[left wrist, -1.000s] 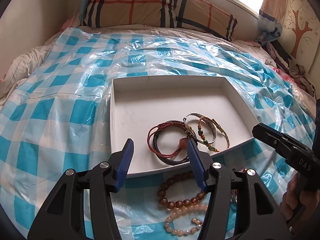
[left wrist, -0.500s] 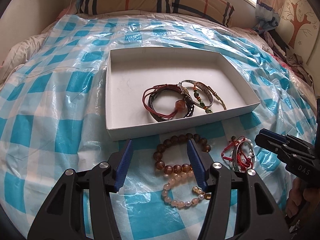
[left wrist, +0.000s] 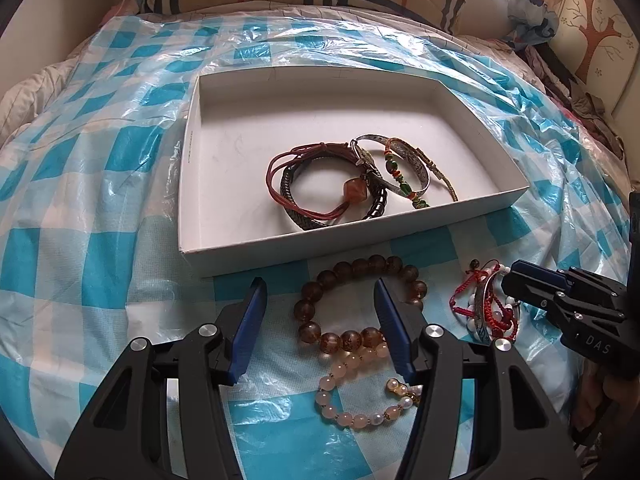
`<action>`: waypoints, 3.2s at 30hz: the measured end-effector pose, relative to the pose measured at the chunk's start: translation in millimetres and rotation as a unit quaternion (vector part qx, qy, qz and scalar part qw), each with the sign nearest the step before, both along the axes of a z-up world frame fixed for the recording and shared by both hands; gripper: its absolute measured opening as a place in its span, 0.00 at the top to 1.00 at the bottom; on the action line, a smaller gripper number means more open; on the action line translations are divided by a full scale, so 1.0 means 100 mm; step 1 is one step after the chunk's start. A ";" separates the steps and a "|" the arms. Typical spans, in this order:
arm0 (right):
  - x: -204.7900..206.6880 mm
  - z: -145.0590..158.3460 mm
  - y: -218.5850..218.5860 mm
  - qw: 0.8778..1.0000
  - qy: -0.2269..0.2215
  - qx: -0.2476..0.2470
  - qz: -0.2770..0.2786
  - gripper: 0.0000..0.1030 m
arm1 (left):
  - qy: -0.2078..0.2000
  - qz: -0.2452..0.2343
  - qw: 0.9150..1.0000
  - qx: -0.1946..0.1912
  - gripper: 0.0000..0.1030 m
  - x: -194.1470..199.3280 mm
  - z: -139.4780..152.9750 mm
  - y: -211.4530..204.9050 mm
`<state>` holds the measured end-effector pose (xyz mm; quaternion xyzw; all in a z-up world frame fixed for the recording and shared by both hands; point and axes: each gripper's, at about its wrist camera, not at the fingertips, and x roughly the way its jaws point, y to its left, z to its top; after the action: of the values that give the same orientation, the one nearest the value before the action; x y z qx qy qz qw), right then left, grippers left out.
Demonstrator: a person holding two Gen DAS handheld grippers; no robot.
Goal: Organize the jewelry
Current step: 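Move both tools back to the bracelets lying beside the box, then grasp brown bead bracelet with left tool while right tool grasps silver bangle, then carry brown bead bracelet in left tool while right tool carries silver bangle into box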
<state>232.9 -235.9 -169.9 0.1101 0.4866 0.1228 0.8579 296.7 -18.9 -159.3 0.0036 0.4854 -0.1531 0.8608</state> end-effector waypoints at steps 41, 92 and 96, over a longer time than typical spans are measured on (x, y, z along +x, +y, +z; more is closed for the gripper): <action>-0.27 0.36 -0.12 0.998 -0.050 0.039 -0.026 0.95 | -0.045 0.000 0.998 -0.033 0.90 -0.34 0.43 0.08; -0.26 0.61 -0.10 0.992 -0.096 0.080 -0.031 0.95 | -0.032 -0.034 0.996 -0.080 0.90 -0.30 0.54 0.12; -0.23 0.63 -0.09 0.991 -0.099 0.081 -0.030 0.95 | -0.045 -0.038 0.991 -0.118 0.90 -0.31 0.72 0.12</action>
<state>210.4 -244.8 -107.0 0.1813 0.3841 0.1464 0.8934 265.9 -6.4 -87.3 -0.0724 0.4245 -0.2417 0.8696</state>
